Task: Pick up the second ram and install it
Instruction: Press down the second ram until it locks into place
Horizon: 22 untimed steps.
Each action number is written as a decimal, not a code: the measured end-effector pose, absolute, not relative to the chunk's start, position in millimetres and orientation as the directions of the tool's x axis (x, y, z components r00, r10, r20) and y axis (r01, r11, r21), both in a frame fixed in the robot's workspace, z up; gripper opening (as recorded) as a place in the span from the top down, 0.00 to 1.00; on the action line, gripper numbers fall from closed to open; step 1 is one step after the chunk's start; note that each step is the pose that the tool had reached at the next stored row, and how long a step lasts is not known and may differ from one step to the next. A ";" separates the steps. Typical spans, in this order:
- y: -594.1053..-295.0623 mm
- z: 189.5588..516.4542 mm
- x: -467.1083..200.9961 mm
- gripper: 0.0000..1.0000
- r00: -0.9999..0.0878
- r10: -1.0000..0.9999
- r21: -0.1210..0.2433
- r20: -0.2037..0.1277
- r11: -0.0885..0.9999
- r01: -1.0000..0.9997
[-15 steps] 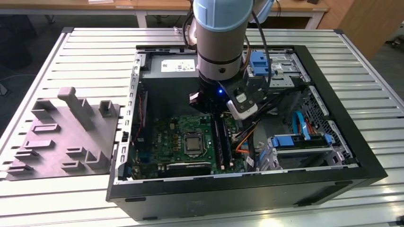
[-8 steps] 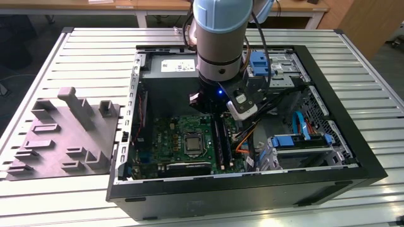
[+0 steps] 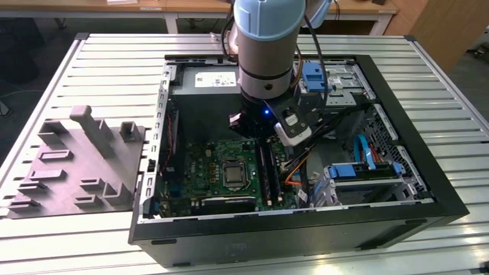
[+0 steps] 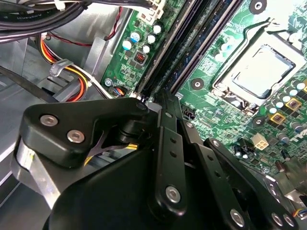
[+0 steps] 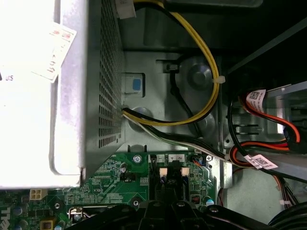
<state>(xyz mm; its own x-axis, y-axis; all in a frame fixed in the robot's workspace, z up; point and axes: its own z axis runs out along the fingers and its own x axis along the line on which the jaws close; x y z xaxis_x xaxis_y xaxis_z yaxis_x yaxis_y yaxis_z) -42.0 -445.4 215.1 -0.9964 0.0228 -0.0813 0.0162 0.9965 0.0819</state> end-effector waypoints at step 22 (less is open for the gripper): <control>-481.4 232.1 -42.0 0.90 -0.996 0.023 0.082 -0.081 0.996 0.016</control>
